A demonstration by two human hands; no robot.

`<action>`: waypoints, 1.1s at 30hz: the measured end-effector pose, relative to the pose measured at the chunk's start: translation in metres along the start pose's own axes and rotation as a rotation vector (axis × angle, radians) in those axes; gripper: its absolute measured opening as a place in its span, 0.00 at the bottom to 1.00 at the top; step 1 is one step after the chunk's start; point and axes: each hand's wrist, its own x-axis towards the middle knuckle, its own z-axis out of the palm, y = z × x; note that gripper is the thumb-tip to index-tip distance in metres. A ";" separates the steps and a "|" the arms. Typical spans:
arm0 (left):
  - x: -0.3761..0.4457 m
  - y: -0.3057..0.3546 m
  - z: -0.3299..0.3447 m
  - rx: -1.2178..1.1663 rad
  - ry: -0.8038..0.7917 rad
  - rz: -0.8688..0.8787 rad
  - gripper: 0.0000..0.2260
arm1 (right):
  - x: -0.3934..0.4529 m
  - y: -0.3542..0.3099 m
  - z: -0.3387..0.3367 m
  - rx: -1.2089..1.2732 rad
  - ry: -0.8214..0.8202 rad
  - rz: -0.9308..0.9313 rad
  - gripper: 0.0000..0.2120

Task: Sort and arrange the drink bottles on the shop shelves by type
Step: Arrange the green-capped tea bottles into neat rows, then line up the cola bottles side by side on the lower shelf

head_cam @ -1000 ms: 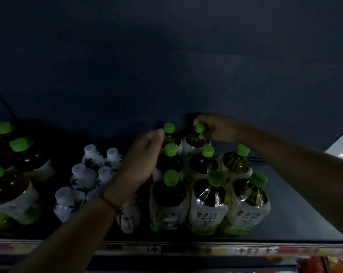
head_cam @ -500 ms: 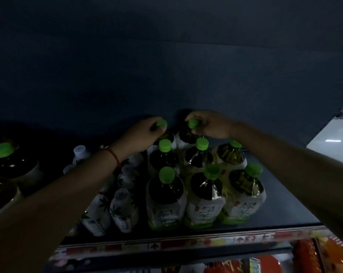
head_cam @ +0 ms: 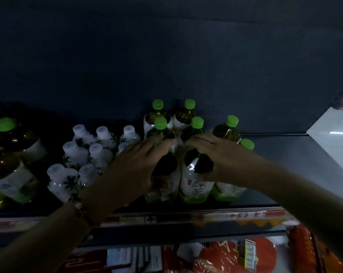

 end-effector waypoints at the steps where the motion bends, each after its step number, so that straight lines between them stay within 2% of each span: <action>1: 0.000 0.003 -0.002 0.007 0.022 -0.003 0.44 | 0.000 0.002 0.001 0.021 0.012 0.001 0.42; 7: -0.010 0.020 -0.003 0.095 -0.012 -0.151 0.45 | -0.006 0.001 0.009 0.038 0.111 -0.079 0.42; 11: -0.026 0.054 0.003 0.144 0.135 -0.125 0.34 | -0.038 -0.006 0.008 0.228 0.229 -0.056 0.35; 15: -0.062 0.126 0.025 -0.123 0.295 -0.159 0.24 | -0.118 -0.008 0.018 0.644 0.254 0.112 0.24; 17: -0.078 0.166 0.047 -0.393 0.280 -0.323 0.16 | -0.166 -0.001 0.042 0.791 0.258 0.175 0.17; 19: -0.087 0.199 0.089 -0.768 0.150 -0.583 0.11 | -0.210 0.010 0.080 0.876 0.219 0.276 0.13; 21: -0.089 0.218 0.147 -1.045 0.005 -0.785 0.12 | -0.245 0.023 0.125 0.945 0.164 0.399 0.12; 23: -0.089 0.227 0.209 -1.166 -0.059 -0.957 0.11 | -0.273 0.039 0.172 0.966 0.140 0.524 0.10; 26: -0.076 0.225 0.297 -1.217 -0.048 -1.121 0.14 | -0.296 0.071 0.237 1.034 0.199 0.711 0.06; 28: -0.059 0.214 0.349 -1.237 -0.048 -1.183 0.16 | -0.293 0.097 0.275 1.066 0.290 0.825 0.07; 30: -0.046 0.194 0.398 -1.188 -0.050 -1.214 0.24 | -0.275 0.119 0.308 1.067 0.401 0.884 0.09; 32: -0.040 0.172 0.443 -1.158 -0.055 -1.125 0.30 | -0.245 0.140 0.336 1.058 0.543 0.855 0.12; 33: -0.039 0.163 0.461 -1.181 -0.047 -1.047 0.29 | -0.230 0.152 0.349 0.996 0.622 0.818 0.15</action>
